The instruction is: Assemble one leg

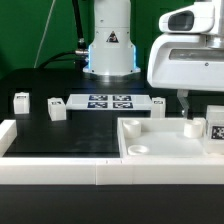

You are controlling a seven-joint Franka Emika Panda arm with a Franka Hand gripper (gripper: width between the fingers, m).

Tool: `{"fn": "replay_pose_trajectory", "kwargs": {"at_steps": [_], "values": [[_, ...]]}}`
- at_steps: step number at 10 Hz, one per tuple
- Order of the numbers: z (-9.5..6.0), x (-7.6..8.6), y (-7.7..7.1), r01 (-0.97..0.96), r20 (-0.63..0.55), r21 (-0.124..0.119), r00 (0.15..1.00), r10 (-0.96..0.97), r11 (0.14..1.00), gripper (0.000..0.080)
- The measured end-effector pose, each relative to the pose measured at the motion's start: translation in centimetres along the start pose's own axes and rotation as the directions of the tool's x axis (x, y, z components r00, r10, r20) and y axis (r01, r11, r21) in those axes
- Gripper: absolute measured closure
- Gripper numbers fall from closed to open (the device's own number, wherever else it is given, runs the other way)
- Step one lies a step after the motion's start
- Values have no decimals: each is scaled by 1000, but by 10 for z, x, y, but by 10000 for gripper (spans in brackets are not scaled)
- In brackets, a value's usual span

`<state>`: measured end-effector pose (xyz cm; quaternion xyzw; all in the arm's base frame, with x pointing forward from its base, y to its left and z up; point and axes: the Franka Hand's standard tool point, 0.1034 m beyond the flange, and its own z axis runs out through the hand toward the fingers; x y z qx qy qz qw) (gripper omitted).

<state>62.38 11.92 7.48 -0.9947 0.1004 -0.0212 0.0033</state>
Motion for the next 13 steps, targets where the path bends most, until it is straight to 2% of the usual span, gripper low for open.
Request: {"fn": "replay_pose_trajectory", "kwargs": {"at_steps": [2, 4, 6, 7, 8, 10, 11, 13], "values": [[1, 0, -1, 110, -8, 2, 994, -110, 994, 151], [1, 0, -1, 95, -8, 3, 995, -95, 995, 151], [1, 0, -1, 95, -8, 3, 995, -95, 995, 426], [1, 0, -1, 95, -8, 3, 995, -95, 995, 426], [1, 0, -1, 77, -7, 3, 997, -77, 997, 509], [1, 0, -1, 29, -12, 5, 1000, -29, 1000, 509], [1, -1, -1, -92, -20, 15, 996, 93, 996, 509], [1, 0, 10, -305, -35, 17, 951, 306, 952, 509]]}}
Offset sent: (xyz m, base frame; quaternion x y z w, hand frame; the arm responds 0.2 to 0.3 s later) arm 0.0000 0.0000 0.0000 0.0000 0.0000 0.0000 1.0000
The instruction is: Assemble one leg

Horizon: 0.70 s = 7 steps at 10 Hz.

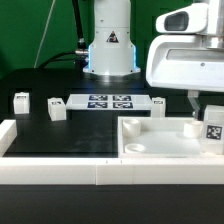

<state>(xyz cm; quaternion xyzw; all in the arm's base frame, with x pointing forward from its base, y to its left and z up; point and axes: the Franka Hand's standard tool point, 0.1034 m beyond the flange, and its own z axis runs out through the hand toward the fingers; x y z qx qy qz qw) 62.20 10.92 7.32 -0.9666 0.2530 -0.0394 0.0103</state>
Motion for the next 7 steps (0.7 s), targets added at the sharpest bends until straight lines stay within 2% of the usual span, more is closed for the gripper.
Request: {"fn": "replay_pose_trajectory", "kwargs": {"at_steps": [3, 6, 7], "values": [[0, 6, 16, -232, -21, -15, 972, 232, 972, 499], [-1, 11, 28, -359, -36, -38, 933, 357, 933, 496], [-1, 12, 30, -348, -38, -42, 937, 347, 937, 496]]}}
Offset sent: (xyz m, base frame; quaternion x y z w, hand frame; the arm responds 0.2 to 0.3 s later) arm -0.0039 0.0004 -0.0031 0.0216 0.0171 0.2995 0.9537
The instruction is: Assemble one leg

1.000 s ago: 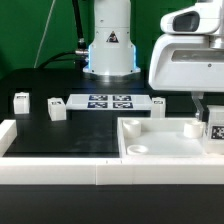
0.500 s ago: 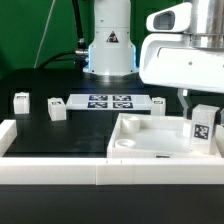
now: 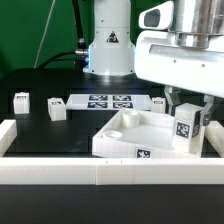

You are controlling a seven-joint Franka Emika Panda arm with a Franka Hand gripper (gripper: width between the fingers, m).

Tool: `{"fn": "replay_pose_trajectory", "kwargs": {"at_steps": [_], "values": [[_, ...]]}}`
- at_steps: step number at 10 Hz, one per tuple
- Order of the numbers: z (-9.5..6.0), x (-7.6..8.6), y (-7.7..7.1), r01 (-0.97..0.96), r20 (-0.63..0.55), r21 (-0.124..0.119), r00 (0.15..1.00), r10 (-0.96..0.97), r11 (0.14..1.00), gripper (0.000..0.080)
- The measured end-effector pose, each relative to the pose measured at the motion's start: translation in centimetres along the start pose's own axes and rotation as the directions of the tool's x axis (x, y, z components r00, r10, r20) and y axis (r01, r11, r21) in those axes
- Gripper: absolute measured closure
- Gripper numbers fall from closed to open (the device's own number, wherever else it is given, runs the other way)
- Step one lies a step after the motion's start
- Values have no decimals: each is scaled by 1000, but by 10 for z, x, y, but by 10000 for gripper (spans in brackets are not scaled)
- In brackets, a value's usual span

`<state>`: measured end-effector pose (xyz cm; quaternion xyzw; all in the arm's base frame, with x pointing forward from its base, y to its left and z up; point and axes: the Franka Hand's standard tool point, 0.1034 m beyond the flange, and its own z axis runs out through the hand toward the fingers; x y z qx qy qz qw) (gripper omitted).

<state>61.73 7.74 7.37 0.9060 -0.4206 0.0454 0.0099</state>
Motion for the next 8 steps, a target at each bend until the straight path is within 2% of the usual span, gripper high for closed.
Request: {"fn": "replay_pose_trajectory", "kwargs": {"at_steps": [1, 2, 3, 4, 5, 8], "values": [[0, 0, 0, 0, 1, 1, 1000, 0, 1000, 492], [0, 0, 0, 0, 1, 1, 1000, 0, 1000, 331], [0, 0, 0, 0, 1, 0, 1000, 0, 1000, 213], [0, 0, 0, 0, 1, 0, 1000, 0, 1000, 213], [0, 0, 0, 0, 1, 0, 1000, 0, 1000, 162], [0, 0, 0, 0, 1, 0, 1000, 0, 1000, 150]]}}
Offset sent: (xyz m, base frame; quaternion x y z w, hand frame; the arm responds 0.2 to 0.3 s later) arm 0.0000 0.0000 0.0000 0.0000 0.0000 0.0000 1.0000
